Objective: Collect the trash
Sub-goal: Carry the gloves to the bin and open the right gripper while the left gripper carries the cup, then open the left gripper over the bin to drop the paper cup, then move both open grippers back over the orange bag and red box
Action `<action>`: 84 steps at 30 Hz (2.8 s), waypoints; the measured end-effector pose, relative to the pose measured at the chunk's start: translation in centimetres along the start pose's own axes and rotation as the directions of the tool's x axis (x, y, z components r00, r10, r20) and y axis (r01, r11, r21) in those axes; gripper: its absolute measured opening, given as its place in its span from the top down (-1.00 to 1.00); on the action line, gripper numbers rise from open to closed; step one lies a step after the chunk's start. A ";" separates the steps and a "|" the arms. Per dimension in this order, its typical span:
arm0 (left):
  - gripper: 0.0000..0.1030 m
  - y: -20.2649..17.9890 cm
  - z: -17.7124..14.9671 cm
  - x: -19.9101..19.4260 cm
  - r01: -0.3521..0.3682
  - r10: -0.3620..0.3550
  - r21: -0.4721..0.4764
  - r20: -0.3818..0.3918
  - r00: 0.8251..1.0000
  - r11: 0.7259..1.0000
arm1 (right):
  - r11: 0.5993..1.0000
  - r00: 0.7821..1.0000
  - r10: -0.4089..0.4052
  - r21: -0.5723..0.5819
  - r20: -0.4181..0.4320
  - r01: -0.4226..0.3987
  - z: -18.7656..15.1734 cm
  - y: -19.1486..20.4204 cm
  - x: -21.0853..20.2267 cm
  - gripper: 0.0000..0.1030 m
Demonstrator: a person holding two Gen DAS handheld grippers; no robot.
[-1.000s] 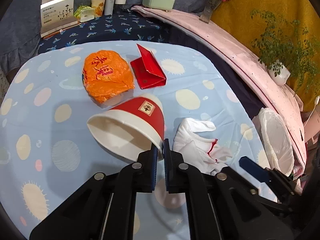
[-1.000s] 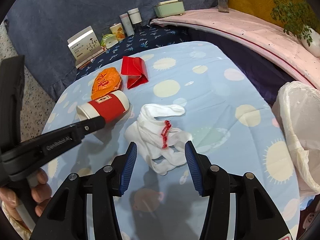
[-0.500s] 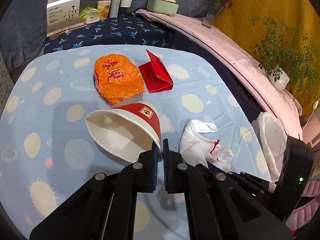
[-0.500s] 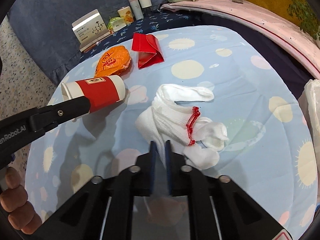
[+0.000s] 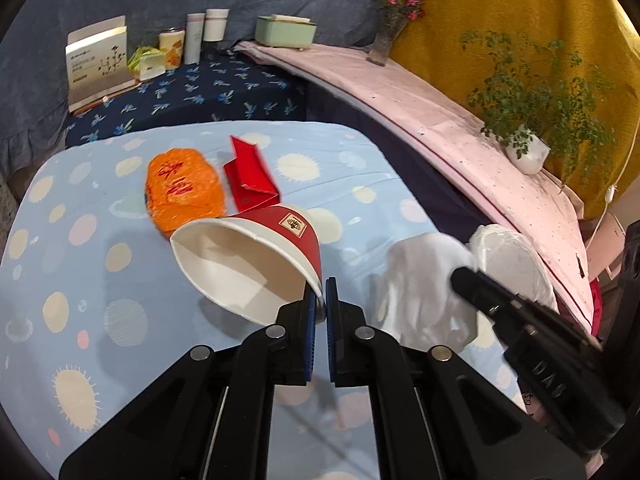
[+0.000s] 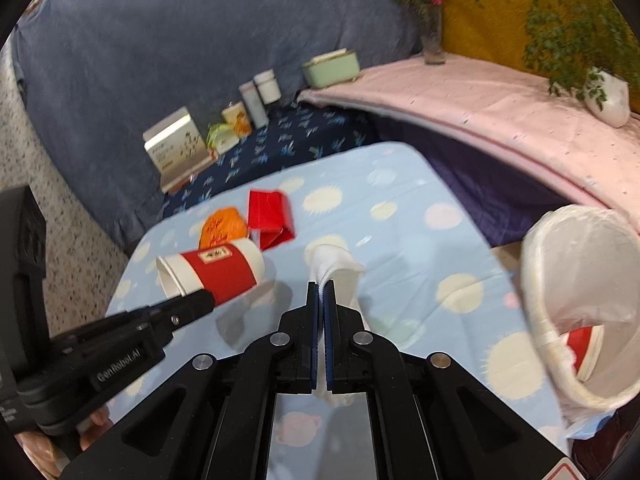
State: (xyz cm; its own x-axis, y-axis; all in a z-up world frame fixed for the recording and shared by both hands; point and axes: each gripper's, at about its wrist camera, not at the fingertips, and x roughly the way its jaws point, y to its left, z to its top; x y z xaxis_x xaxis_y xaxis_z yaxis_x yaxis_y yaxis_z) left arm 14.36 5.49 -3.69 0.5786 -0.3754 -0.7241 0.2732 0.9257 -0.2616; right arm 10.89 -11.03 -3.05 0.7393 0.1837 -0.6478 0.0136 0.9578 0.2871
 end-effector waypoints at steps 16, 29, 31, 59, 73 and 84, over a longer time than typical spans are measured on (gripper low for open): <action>0.92 -13.0 -0.3 0.1 0.118 -0.117 0.203 -0.017 0.993 0.972 | 0.981 0.977 -0.138 0.160 0.161 0.112 1.3 -10.8 -9.6 0.95; 0.92 -23.0 -1.4 2.3 0.215 -0.199 0.360 -0.083 0.977 0.908 | 0.943 0.952 -0.249 0.270 0.179 0.196 0.1 -18.7 -13.3 0.95; 0.92 -24.2 -1.5 2.5 0.224 -0.206 0.375 -0.088 0.975 0.900 | 0.938 0.950 -0.260 0.279 0.176 0.205 0.1 -19.6 -13.5 0.95; 0.73 -29.5 -1.6 6.4 0.267 -0.229 0.418 -0.139 0.963 0.868 | 0.900 0.934 -0.325 0.351 0.147 0.258 -1.1 -23.7 -13.8 0.42; -0.23 -26.1 -0.8 5.3 0.161 -0.152 0.345 -0.054 0.987 0.925 | 0.913 0.935 -0.318 0.318 0.155 0.257 -1.1 -21.7 -14.1 0.31; -0.23 -22.2 0.0 3.7 0.127 -0.126 0.282 -0.021 0.992 0.951 | 0.938 0.946 -0.285 0.247 0.156 0.242 -0.4 -17.9 -13.3 0.20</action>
State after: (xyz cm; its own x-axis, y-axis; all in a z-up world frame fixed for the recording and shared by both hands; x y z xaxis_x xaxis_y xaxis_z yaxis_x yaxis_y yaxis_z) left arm 10.44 -16.45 -0.61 0.5232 -0.4884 -0.6984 0.5500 0.8195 -0.1611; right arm 0.54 -30.50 0.12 0.8002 -0.1331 -0.5847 0.3578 0.8885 0.2874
